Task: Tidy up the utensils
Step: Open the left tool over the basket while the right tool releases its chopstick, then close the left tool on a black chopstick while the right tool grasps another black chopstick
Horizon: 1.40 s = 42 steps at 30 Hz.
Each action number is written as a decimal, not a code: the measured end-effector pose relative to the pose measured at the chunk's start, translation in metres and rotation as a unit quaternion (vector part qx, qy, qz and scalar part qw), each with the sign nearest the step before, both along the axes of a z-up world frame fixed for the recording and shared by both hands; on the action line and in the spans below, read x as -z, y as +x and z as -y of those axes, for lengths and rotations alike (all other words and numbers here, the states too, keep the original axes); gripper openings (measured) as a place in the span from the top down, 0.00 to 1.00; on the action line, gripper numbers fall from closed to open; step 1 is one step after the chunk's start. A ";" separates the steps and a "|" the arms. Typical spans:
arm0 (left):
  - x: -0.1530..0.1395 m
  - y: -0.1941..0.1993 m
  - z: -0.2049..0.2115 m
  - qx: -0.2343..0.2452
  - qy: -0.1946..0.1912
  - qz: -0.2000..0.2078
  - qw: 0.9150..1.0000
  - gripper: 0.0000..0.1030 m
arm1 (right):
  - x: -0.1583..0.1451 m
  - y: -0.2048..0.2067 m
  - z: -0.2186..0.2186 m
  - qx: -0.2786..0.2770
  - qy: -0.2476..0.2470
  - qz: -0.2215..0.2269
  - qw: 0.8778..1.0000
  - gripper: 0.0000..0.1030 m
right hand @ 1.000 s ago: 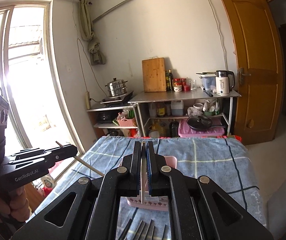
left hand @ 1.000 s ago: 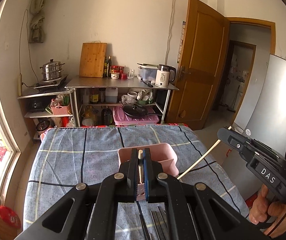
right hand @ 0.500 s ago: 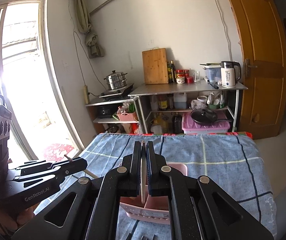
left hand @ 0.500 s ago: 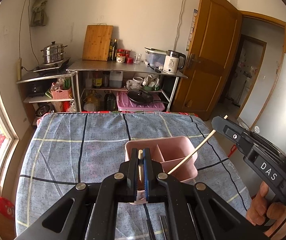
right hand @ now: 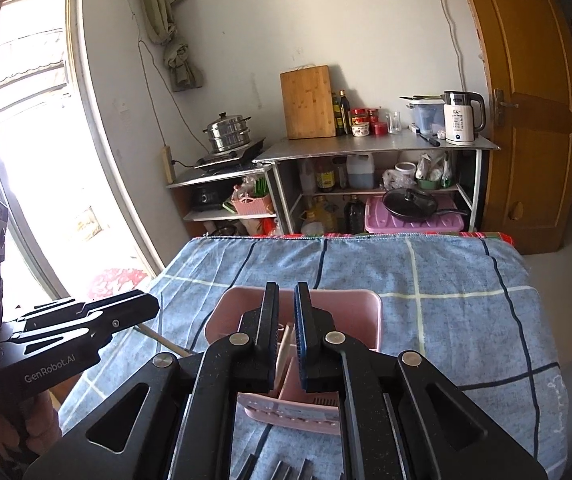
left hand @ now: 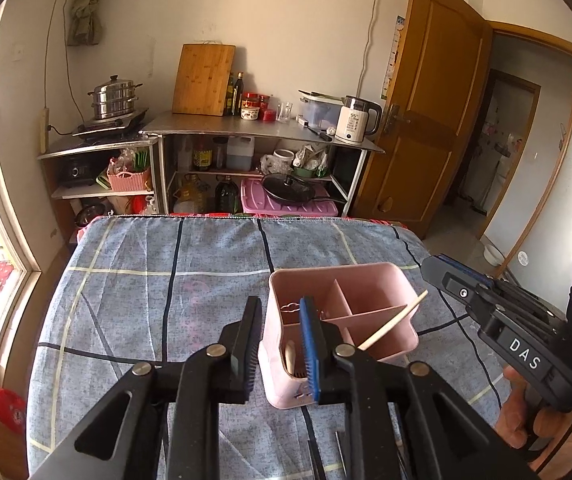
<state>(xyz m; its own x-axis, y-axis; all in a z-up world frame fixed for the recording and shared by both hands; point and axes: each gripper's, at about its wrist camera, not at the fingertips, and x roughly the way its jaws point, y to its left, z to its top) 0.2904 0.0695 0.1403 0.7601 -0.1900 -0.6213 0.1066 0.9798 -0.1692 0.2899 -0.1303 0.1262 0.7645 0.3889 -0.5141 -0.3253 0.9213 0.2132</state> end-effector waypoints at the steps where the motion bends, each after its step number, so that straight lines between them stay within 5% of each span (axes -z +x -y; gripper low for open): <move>1: -0.001 -0.004 -0.001 0.000 -0.001 0.005 1.000 0.75 | -0.001 -0.002 0.001 -0.001 0.000 0.001 1.000 0.85; 12: -0.012 -0.070 0.000 -0.006 0.012 0.053 0.999 0.69 | -0.010 -0.065 0.023 -0.001 -0.003 0.034 0.999 0.83; 20: 0.026 -0.137 0.017 0.011 0.012 0.058 0.998 0.69 | 0.021 -0.124 0.043 0.011 -0.014 0.015 1.000 0.83; 30: 0.088 -0.191 0.030 0.026 -0.013 0.001 1.000 0.70 | 0.070 -0.169 0.052 0.008 -0.009 -0.042 0.999 0.83; 42: 0.134 -0.191 0.052 0.061 -0.021 -0.054 0.996 0.77 | 0.119 -0.171 0.038 -0.027 -0.009 -0.108 0.994 0.84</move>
<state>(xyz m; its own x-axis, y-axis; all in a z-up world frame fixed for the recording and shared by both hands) 0.0996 0.0171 0.0067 0.6582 -0.3046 -0.6884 0.2035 0.9524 -0.2269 0.1187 -0.1679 0.0077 0.6143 0.4152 -0.6711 -0.3226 0.9082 0.2666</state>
